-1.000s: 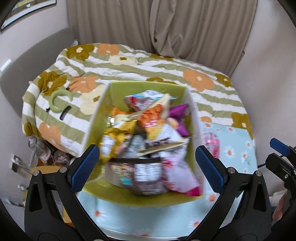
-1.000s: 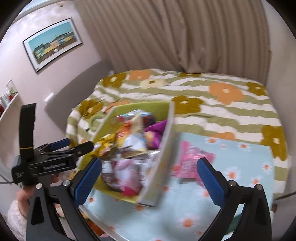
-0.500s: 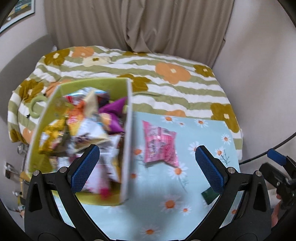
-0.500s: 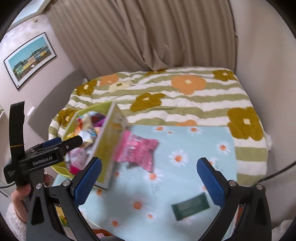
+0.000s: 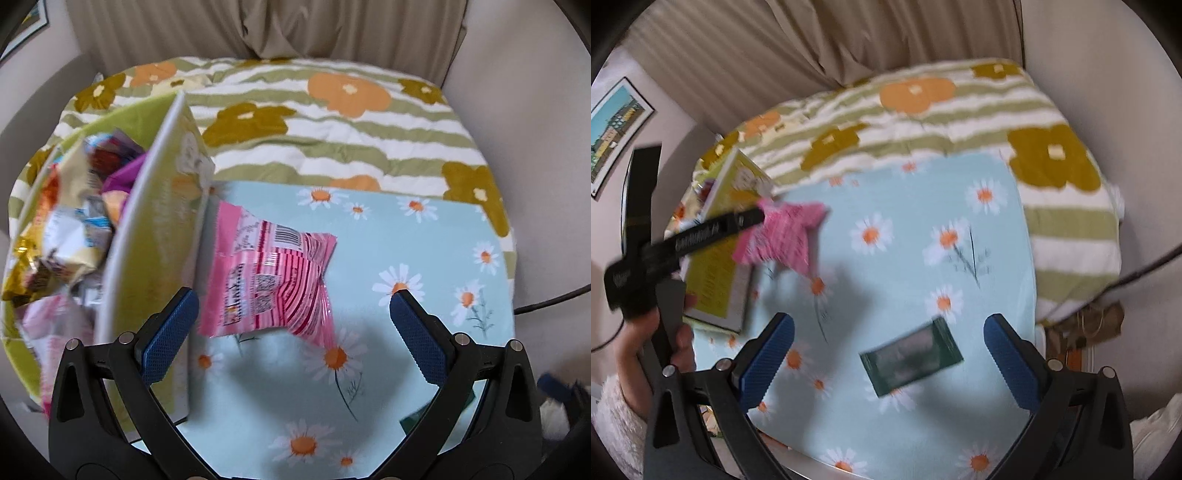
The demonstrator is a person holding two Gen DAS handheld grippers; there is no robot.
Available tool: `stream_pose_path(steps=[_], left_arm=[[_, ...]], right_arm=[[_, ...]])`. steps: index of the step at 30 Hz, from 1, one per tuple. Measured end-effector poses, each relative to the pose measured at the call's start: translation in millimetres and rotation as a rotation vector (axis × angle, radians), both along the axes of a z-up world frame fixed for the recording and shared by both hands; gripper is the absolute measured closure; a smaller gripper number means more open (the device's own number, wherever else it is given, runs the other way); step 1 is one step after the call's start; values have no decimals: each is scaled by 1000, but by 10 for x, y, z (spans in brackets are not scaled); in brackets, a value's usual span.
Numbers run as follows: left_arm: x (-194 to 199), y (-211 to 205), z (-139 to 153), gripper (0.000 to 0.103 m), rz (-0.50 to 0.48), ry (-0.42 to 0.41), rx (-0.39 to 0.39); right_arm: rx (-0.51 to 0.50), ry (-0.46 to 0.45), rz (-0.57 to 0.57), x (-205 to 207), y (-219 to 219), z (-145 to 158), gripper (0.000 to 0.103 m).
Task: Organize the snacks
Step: 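Withdraw both tools from the box toward the last two snacks, then grasp the pink striped packet with the left tool while the right tool grasps the dark green bar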
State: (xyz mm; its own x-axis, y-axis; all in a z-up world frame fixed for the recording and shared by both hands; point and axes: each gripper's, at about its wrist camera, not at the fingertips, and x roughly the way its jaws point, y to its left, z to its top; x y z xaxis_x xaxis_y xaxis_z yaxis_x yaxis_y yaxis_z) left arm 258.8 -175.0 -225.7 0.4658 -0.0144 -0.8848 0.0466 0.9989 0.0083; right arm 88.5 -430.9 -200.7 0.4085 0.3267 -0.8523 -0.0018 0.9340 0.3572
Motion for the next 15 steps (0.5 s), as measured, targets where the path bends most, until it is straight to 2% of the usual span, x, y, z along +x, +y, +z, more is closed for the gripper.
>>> stream_pose_path(steps=[10, 15], left_arm=[[362, -74, -473, 0, 13, 53, 125], [494, -23, -639, 0, 13, 90, 164]], right_arm=[[18, 184, -23, -133, 71, -660, 1], [41, 232, -38, -176, 153, -862, 1]])
